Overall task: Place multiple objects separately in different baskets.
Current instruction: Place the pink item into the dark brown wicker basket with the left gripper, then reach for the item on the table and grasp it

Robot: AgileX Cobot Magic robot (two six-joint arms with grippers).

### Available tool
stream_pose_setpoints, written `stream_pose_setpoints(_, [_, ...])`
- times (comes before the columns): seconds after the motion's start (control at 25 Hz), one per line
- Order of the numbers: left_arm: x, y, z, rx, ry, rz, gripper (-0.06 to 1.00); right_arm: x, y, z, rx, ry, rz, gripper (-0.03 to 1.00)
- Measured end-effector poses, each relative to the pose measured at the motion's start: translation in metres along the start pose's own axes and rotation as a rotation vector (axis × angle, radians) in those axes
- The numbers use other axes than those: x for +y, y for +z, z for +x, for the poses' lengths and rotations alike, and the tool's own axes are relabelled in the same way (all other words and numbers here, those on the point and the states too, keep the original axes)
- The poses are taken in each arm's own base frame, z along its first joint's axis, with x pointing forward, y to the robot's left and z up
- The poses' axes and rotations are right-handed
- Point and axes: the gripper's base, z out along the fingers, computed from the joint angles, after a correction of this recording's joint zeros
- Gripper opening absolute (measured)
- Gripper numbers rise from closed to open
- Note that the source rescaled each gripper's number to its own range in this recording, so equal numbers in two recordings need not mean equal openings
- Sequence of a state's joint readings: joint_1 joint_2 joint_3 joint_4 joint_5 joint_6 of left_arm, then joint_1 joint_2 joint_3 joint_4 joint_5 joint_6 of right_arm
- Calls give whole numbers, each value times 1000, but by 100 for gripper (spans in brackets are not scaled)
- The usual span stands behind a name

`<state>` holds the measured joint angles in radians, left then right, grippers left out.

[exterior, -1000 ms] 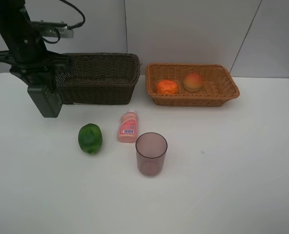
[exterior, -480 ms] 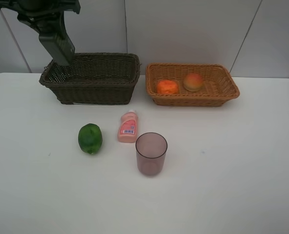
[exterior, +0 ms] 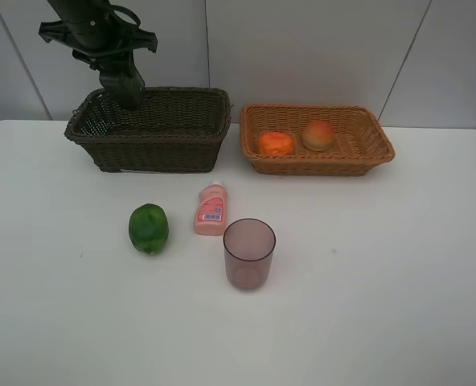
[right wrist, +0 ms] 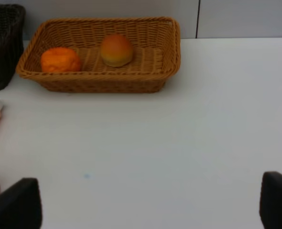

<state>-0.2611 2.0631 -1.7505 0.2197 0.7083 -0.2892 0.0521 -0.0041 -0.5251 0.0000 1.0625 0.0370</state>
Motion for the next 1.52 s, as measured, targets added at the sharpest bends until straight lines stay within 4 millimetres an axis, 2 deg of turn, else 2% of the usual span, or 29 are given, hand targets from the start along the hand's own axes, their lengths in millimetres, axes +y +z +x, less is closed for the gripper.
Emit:
stream_pose_setpoints(0.16, [-6, 34, 9, 37, 2, 11, 49, 0, 0, 0, 0, 0, 0, 97])
stream_pose_setpoints(0.4, [-10, 68, 23, 104, 9, 7, 49, 0, 0, 0, 0, 0, 0, 97])
stream_pose_setpoints(0.52, [-11, 77, 27, 117, 12, 6, 49, 0, 0, 0, 0, 0, 0, 97])
stream_pose_setpoints(0.76, [-11, 79, 27, 112, 10, 9, 49, 0, 0, 0, 0, 0, 0, 97])
stream_pose_setpoints(0.84, [-12, 79, 27, 111, 9, 11, 55, 0, 0, 0, 0, 0, 0, 97])
stream_pose_setpoints(1.0, [-12, 79, 27, 112, 6, 14, 87, 0, 0, 0, 0, 0, 0, 97])
stream_pose_setpoints(1.08, [-12, 77, 26, 107, 5, 15, 93, 0, 0, 0, 0, 0, 0, 97])
stream_pose_setpoints(1.24, [-10, 62, 18, 75, -3, 21, 96, 0, 0, 0, 0, 0, 0, 97])
stream_pose_setpoints(1.52, [-4, 6, 5, 57, 12, 36, 96, 0, 0, 0, 0, 0, 0, 97])
